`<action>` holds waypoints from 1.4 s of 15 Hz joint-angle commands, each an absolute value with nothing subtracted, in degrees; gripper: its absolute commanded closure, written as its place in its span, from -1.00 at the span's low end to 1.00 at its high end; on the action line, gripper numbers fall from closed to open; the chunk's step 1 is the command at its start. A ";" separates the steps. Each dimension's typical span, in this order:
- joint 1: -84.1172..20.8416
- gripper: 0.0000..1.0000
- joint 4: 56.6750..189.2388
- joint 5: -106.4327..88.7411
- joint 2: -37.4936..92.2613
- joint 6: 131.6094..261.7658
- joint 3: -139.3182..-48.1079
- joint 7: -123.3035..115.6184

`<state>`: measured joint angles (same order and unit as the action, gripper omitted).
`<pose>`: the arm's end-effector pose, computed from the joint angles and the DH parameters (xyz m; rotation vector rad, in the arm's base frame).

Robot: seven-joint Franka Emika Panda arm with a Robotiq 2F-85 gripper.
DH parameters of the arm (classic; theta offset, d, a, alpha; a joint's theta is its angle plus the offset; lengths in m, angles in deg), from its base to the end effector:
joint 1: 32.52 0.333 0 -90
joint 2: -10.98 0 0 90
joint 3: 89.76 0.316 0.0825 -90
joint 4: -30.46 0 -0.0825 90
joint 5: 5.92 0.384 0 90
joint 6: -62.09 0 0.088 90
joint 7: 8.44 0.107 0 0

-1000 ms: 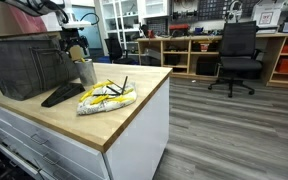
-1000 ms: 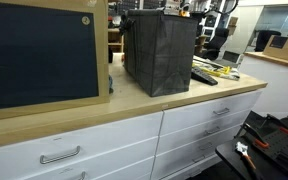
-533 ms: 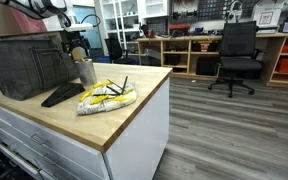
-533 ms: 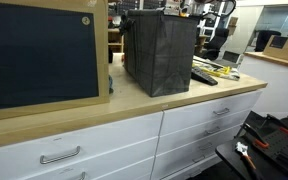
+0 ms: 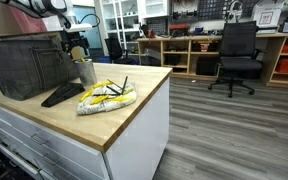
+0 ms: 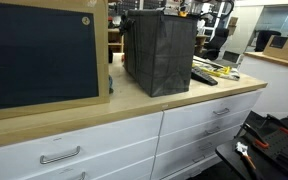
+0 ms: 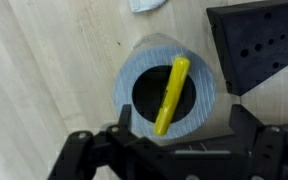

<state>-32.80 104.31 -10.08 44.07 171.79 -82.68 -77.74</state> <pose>0.7234 0.0607 0.4193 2.4495 1.9193 0.0679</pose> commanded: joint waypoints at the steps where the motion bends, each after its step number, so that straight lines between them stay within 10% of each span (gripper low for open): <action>1: -32.48 -1.00 101.92 -8.73 45.91 172.23 -82.61 -76.99; 4: -32.35 -1.00 100.71 -8.84 46.84 171.85 -82.77 -77.00; 16: -31.73 0.99 97.79 -10.12 47.48 169.87 -83.25 -76.70; 21: -30.52 0.92 96.78 -11.09 46.05 166.45 -83.11 -76.82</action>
<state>-31.77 98.00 -10.15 47.41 169.93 -82.75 -77.74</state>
